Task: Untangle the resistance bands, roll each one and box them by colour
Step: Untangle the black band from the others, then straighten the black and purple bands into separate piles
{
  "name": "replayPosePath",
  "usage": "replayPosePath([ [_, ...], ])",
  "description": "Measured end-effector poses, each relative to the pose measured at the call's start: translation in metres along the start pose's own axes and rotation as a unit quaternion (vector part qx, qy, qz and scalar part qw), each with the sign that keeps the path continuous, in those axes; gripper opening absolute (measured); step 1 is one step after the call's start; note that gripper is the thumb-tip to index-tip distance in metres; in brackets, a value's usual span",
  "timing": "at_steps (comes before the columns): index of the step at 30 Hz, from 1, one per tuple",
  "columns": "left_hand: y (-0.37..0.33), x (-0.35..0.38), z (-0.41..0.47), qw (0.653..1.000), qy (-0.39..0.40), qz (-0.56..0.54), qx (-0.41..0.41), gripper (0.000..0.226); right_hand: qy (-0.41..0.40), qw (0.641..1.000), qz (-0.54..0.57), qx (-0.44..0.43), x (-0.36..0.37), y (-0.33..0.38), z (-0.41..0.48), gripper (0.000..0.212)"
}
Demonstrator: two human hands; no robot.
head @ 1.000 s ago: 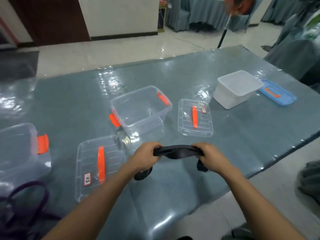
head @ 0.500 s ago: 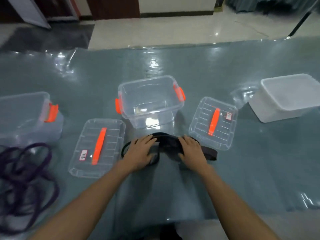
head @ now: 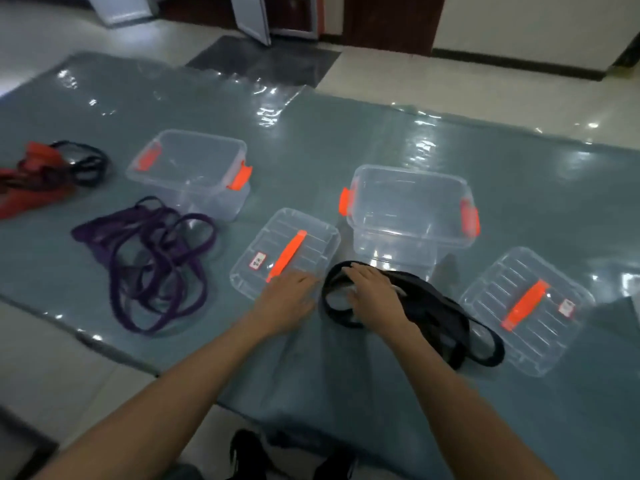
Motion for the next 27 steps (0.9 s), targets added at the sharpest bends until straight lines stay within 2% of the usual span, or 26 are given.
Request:
replayPosePath([
  [8, 0.147, -0.058, -0.112, 0.987, -0.068, -0.031, -0.141, 0.042, 0.024, 0.992, 0.008, -0.127, 0.023, 0.179, 0.058, 0.041],
  [14, 0.259, -0.092, -0.205, 0.971, -0.090, -0.070, -0.208, 0.030, 0.079, 0.966, -0.095, -0.228, 0.051, 0.342, 0.083, 0.026],
  [16, 0.288, -0.108, -0.237, 0.965, -0.118, -0.077, -0.222, 0.027, 0.086, 0.957, -0.096, -0.259, 0.055, 0.393, 0.092, 0.026],
  [20, 0.337, -0.140, -0.306, 0.940, -0.188, -0.115, -0.259, 0.034, 0.110, 0.943, -0.082, -0.302, 0.064, 0.480, 0.108, 0.033],
  [23, 0.368, -0.156, -0.347, 0.927, -0.218, -0.129, -0.278, 0.032, 0.129, 0.928, -0.074, -0.343, 0.072, 0.537, 0.117, 0.041],
  [27, 0.405, -0.172, -0.387, 0.909, -0.245, -0.132, -0.311, 0.027, 0.159, 0.913, -0.065, -0.370, 0.086, 0.593, 0.134, 0.039],
])
Point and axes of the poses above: each hand's wrist, its own z-axis towards the middle knuckle, its own x-axis out of the palm, y = z × x, the point moved 3 cm from there along z, towards the middle knuckle, and after that the axes turned 8 degrees about -z, right-handed, at the moved point
